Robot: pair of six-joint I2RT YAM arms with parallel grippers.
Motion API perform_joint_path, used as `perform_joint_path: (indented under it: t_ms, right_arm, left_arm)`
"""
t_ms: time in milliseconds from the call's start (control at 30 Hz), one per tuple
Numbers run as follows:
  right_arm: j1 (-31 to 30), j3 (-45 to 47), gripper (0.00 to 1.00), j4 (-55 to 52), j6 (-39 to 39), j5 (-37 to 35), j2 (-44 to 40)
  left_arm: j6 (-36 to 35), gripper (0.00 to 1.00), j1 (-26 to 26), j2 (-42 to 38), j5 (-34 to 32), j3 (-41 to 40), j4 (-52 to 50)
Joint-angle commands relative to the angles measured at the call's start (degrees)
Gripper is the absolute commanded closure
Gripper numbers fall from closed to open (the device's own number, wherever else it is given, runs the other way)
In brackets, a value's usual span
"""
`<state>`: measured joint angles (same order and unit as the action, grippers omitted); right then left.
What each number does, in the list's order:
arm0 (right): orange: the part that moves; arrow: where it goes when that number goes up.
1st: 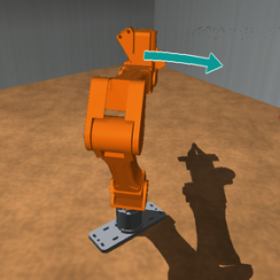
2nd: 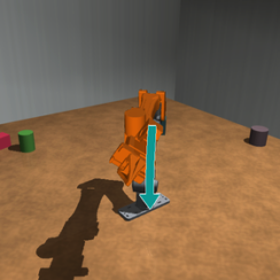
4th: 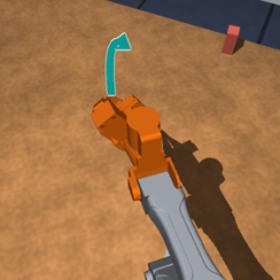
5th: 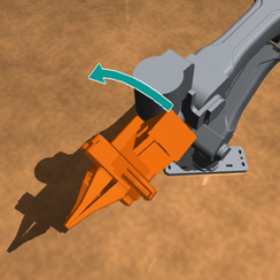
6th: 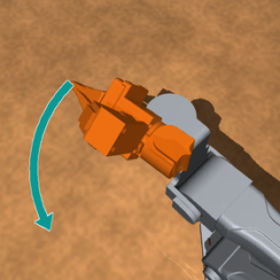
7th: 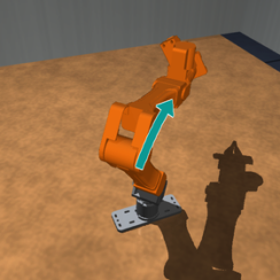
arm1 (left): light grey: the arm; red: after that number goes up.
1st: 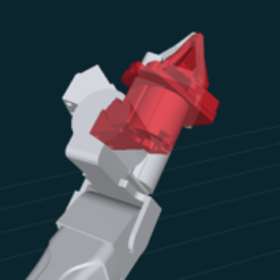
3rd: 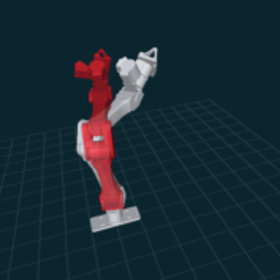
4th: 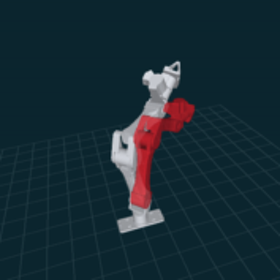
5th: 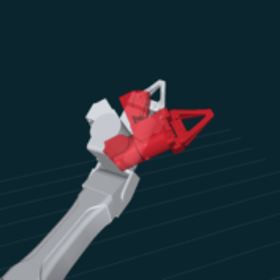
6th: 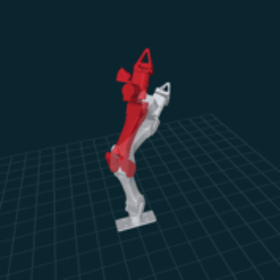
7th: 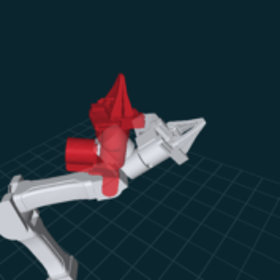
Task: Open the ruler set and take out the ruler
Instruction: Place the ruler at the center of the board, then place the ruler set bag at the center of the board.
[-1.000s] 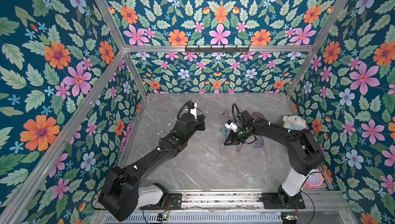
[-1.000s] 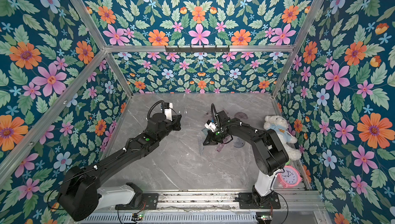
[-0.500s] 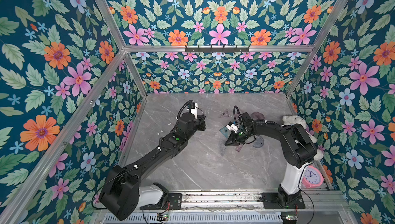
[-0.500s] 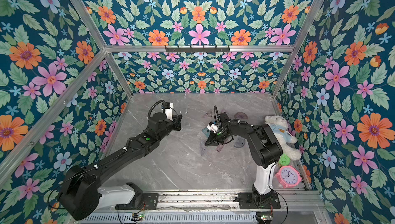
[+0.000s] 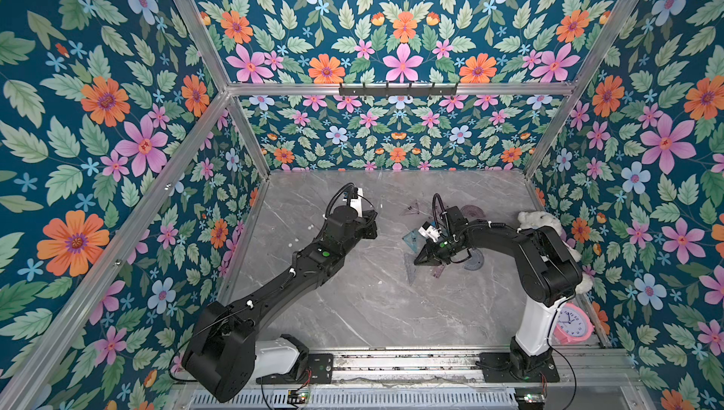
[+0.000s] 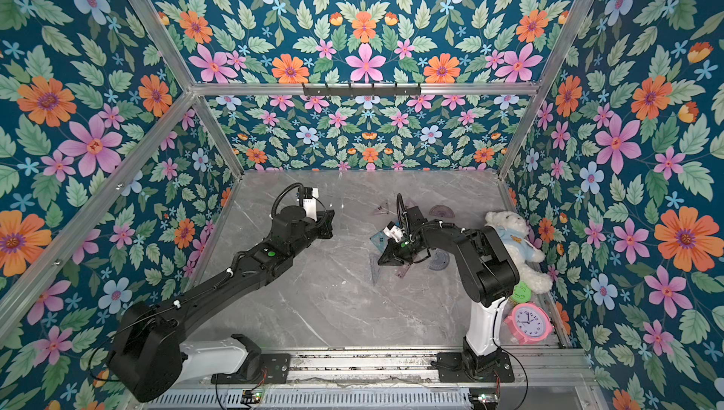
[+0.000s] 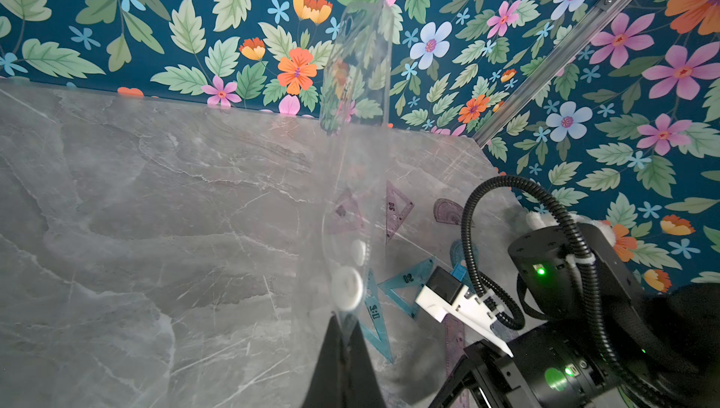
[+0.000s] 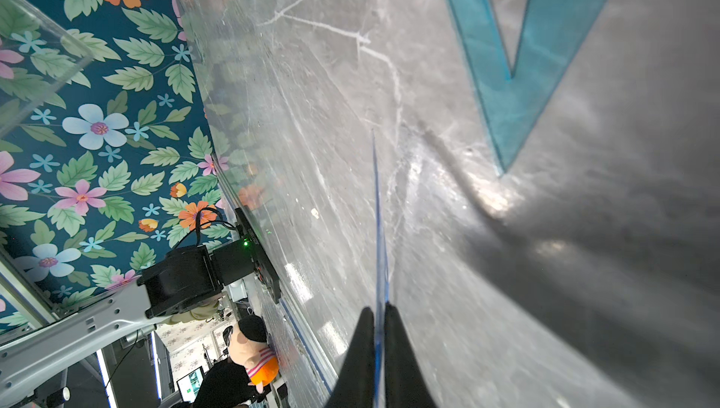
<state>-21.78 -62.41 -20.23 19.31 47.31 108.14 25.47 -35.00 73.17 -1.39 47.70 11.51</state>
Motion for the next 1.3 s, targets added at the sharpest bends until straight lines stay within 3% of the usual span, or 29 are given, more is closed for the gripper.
perform_joint_path:
  t_ms: [0,433,700,867,1267]
  right_arm:
    - [0.0,0.0,0.88,0.9,0.3,-1.0,0.0]
    - [0.0,0.2,0.61,-1.6,-0.6,-10.1,-2.6]
    - [0.0,-1.1,0.54,-7.8,-1.8,-23.7,-8.4]
    - [-0.1,-0.7,0.53,-10.0,-1.7,-31.9,-15.6]
    - [-0.1,2.7,0.54,-10.1,-1.3,-34.4,-28.4]
  left_arm:
    - [-0.2,1.0,-0.1,-0.4,0.1,0.2,0.4]
    - [-0.2,1.0,-0.1,-0.7,-0.6,0.4,0.0]
    - [3.1,1.0,2.7,-0.8,-2.1,-0.1,-1.8]
    - [8.7,1.0,7.9,-1.5,-2.7,-2.1,-3.2]
    - [20.8,1.0,27.9,3.2,14.3,-13.0,11.4]
